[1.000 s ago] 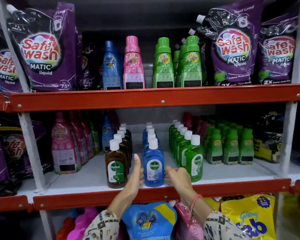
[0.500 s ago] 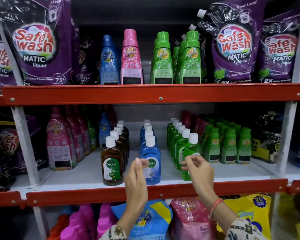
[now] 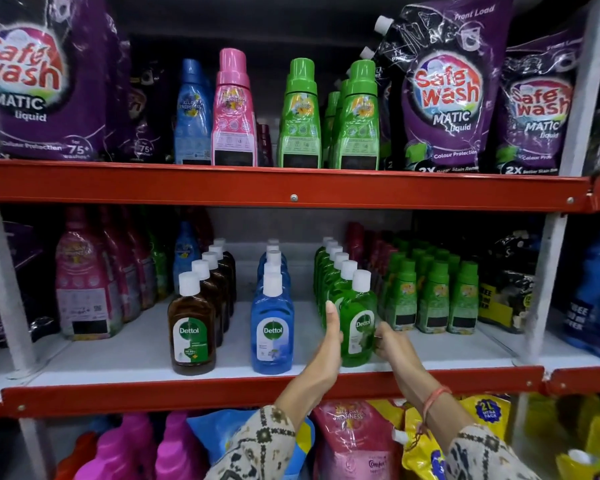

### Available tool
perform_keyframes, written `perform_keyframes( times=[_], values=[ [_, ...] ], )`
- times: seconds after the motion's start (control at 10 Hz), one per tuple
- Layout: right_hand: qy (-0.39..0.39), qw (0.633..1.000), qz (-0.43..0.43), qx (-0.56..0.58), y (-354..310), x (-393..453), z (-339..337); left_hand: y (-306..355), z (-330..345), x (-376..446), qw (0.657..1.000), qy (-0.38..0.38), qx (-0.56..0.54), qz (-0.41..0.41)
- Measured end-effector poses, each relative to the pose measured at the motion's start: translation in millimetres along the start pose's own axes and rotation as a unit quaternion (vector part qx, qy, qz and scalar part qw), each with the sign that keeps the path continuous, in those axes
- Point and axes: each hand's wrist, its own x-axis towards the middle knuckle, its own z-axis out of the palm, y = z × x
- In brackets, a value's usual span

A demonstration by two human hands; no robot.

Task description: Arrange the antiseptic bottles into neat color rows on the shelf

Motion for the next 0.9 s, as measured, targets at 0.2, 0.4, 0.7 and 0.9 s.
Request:
perform_keyframes(
  times=[0.2,0.4,0.7,0.9],
  values=[
    [0.006,1.000,-0.014,-0.004,11.5,10.5,-6.8,-11.9,-12.8,19.2,0.999,0.017,-0.024,-0.021],
    [0.009,1.000,-0.015,0.001,17.5,17.1,-9.6,-13.0,-15.7,16.6,0.999,0.001,0.010,-0.030],
    [0.016,0.982,-0.152,-0.109,-46.3,-48.6,-39.1,-5.6,-34.4,-11.5,0.956,0.141,0.111,0.234],
    [0.067,0.913,-0.401,-0.027,-158.2,-132.8,-112.3,86.4,-111.2,-35.4,0.631,0.376,0.384,0.560]
  ],
)
